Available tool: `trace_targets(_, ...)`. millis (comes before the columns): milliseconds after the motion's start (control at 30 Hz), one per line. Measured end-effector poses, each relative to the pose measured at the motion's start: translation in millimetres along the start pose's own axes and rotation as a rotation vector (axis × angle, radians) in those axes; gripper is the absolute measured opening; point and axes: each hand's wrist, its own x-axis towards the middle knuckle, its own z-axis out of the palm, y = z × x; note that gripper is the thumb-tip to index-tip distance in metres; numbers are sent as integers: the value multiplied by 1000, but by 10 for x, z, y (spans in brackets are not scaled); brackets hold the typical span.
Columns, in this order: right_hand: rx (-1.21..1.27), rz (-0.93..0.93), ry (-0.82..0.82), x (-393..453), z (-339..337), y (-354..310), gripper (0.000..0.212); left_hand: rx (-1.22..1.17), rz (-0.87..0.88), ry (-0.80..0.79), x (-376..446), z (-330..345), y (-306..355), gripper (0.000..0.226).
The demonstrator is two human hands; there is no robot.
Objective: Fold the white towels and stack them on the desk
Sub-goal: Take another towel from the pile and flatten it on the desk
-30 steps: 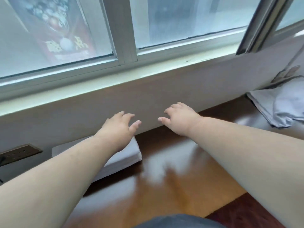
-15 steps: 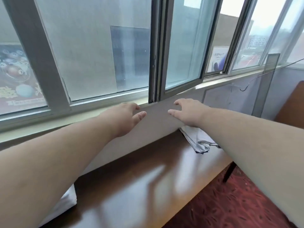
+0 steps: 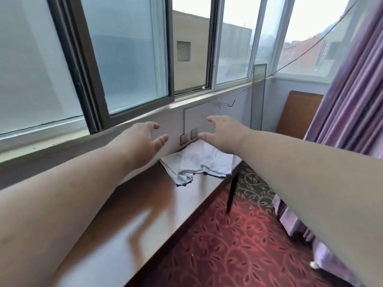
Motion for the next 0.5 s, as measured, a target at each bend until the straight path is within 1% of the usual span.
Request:
trace_targets(233, -23, 68, -7, 47, 80, 671, 75, -68, 10, -1, 264, 581, 372, 58)
trace_targets(333, -51, 86, -2, 213, 182, 858, 74, -66, 21, -23, 464, 813, 364, 58)
trace_targets(500, -28, 151, -11, 626, 464, 1161, 71, -72, 26, -76, 967, 1222, 247, 59)
